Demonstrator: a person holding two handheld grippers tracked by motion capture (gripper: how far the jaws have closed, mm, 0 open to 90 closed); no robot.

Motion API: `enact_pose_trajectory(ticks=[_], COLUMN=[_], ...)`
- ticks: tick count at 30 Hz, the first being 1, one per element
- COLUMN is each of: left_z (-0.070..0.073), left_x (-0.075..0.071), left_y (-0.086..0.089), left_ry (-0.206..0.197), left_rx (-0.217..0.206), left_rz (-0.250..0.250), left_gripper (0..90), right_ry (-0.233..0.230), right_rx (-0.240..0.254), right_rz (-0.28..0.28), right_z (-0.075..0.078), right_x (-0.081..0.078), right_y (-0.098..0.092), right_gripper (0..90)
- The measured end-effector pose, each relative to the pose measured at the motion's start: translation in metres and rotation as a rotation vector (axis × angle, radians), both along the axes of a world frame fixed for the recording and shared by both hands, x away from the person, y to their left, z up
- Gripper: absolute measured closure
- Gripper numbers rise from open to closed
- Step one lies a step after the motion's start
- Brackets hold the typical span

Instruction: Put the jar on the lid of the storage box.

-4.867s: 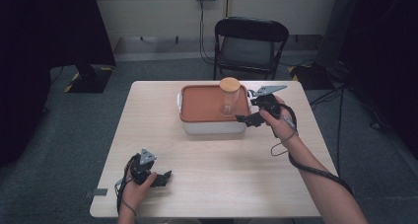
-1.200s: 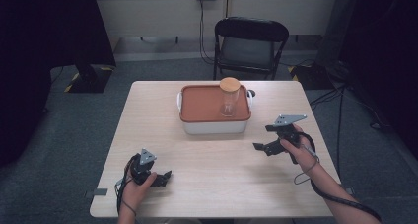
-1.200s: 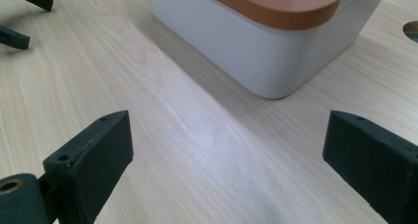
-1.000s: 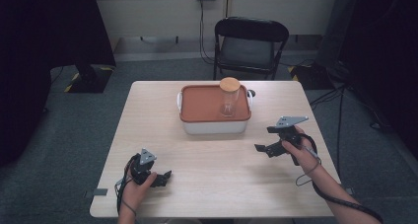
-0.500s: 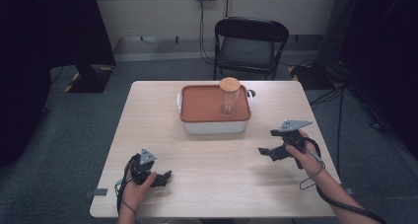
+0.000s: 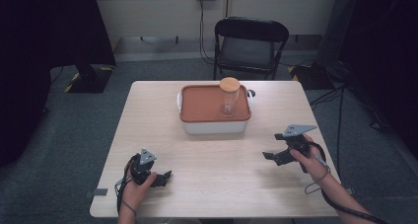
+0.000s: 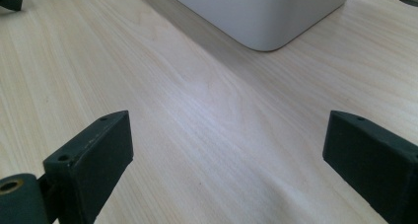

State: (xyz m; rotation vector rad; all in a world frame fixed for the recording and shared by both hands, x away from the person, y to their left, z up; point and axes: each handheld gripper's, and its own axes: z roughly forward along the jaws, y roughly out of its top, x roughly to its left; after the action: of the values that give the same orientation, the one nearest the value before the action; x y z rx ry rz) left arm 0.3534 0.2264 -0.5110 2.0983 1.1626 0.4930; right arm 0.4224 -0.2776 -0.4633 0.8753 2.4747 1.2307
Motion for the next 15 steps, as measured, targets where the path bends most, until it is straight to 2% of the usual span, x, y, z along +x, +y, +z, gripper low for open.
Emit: enact_pose_trajectory(ticks=[15], left_z=[0.000], left_x=[0.000], left_y=[0.000], left_ry=[0.000], left_rx=[0.001], left_rz=[0.001], left_gripper=[0.1], right_ry=[0.014], right_rx=[-0.012], right_rz=[-0.010], right_z=[-0.014], right_x=[-0.011], right_y=[-0.017], right_gripper=[3.9])
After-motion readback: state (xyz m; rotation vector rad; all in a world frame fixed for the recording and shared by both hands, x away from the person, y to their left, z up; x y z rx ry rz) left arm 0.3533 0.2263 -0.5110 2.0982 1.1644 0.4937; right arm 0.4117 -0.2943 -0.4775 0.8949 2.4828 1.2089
